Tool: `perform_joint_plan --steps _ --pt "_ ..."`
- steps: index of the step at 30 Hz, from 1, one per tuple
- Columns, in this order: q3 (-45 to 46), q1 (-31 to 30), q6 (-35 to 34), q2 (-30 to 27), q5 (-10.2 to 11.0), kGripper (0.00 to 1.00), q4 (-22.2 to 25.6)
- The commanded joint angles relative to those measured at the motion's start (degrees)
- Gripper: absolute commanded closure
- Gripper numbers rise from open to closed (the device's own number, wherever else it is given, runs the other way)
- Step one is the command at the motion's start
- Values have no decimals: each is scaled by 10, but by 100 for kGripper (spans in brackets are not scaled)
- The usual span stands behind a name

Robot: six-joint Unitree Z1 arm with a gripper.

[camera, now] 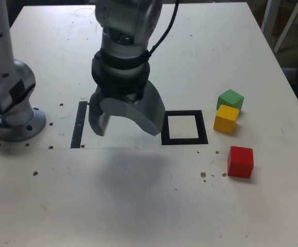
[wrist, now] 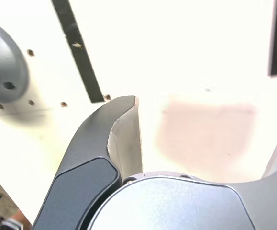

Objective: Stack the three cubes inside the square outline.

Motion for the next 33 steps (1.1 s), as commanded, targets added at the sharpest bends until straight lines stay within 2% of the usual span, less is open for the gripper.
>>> perform_joint_plan --steps 1,11,23,28,33 --pt "-26 -8 -1 19 -2 1 10" --pt "-170 -19 8 91 -4 1 74" --pt "-435 -19 38 222 -4 1 192" --pt "-509 -19 43 272 -11 1 205" --pt "-555 -17 45 295 -9 0 213"
